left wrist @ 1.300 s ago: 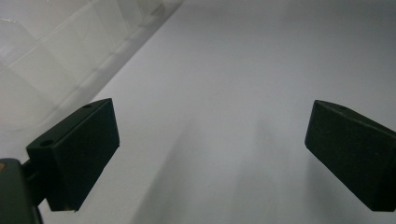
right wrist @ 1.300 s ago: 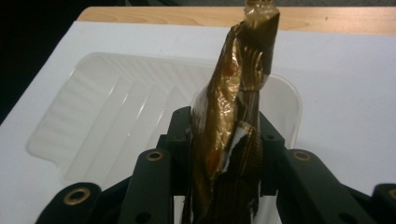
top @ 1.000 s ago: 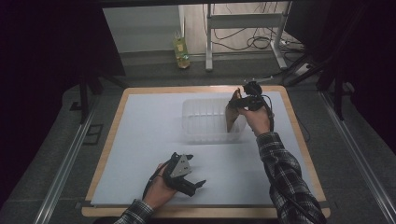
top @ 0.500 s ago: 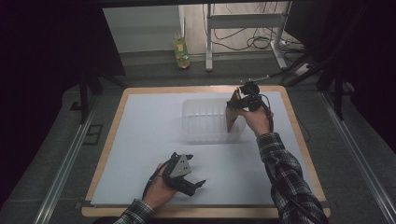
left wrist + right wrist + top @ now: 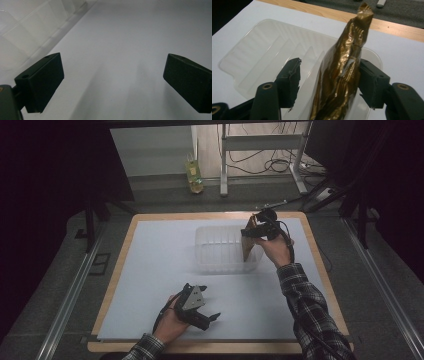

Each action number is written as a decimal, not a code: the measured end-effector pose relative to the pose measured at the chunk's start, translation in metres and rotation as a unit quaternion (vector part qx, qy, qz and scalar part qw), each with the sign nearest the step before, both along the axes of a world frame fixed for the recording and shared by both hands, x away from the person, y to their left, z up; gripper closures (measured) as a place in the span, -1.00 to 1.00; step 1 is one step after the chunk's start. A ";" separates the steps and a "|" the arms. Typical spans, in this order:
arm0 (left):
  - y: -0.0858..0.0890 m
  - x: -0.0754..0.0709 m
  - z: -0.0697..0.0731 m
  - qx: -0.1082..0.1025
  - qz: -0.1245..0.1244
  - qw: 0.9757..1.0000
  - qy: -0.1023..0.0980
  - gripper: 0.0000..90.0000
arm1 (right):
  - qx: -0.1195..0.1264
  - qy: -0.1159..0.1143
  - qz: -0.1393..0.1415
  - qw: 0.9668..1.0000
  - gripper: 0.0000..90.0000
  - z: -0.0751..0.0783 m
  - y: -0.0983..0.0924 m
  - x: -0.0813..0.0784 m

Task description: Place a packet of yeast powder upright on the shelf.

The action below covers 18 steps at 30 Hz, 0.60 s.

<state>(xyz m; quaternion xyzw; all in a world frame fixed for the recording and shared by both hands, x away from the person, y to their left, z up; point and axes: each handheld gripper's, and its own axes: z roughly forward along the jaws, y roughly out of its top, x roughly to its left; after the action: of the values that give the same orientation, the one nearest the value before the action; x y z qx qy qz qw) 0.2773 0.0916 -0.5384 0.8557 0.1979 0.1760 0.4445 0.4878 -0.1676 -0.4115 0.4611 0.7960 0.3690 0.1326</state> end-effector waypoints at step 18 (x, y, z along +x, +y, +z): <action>0.005 0.002 0.005 -0.024 0.007 0.999 0.021 -0.90 | -0.006 -0.021 0.025 0.999 -0.31 0.005 -0.002 -0.015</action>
<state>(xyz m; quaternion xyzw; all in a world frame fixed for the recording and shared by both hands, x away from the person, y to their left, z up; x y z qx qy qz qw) 0.2791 0.0964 -0.5335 0.8470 0.2170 0.1561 0.4595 0.4727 -0.1699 -0.4064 0.4321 0.8066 0.3772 0.1427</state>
